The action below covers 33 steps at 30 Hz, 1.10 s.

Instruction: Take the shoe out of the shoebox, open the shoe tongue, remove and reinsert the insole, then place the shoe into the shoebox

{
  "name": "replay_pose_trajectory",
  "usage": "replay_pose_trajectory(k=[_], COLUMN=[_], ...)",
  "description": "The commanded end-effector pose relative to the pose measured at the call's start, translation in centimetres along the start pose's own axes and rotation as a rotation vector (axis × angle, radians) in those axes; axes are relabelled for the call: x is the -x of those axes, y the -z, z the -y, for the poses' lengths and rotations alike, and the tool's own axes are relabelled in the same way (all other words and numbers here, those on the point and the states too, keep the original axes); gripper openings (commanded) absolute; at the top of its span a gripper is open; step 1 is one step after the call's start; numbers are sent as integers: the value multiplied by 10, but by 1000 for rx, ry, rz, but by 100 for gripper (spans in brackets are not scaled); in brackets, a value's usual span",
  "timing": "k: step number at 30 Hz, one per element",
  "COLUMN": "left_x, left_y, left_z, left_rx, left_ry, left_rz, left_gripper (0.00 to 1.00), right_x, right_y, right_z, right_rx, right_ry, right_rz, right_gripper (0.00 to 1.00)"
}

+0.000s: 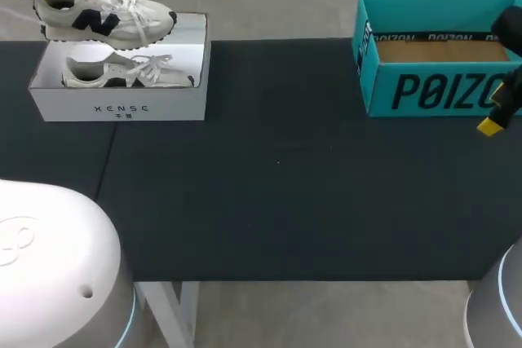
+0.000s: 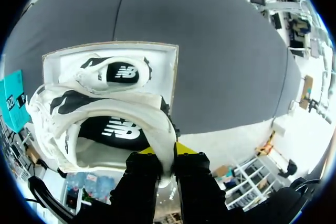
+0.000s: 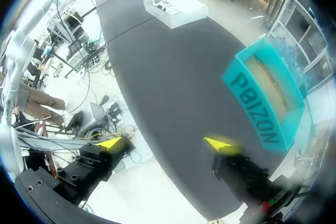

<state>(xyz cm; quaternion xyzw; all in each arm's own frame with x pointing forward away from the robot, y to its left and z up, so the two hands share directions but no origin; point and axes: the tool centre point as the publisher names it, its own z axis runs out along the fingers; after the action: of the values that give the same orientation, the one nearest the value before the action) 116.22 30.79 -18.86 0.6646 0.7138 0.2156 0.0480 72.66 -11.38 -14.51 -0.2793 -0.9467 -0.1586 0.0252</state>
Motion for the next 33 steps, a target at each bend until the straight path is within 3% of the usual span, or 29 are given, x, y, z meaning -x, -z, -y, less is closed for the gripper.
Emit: replay_pose_trajectory(k=[1, 17, 33], left_x=[7, 25, 39], left_y=[-23, -63, -98], left_z=[-41, -47, -21], left_rx=[-42, -86, -115], left_ry=[-5, 3, -1], left_rz=[-8, 5, 4], left_gripper=[0, 0, 0], right_x=[2, 2, 2], right_y=[0, 0, 0], right_z=[-1, -1, -1], right_rx=[-4, -4, -4], right_ry=[0, 0, 0], right_rz=[-3, -3, -3], right_gripper=[100, 100, 100])
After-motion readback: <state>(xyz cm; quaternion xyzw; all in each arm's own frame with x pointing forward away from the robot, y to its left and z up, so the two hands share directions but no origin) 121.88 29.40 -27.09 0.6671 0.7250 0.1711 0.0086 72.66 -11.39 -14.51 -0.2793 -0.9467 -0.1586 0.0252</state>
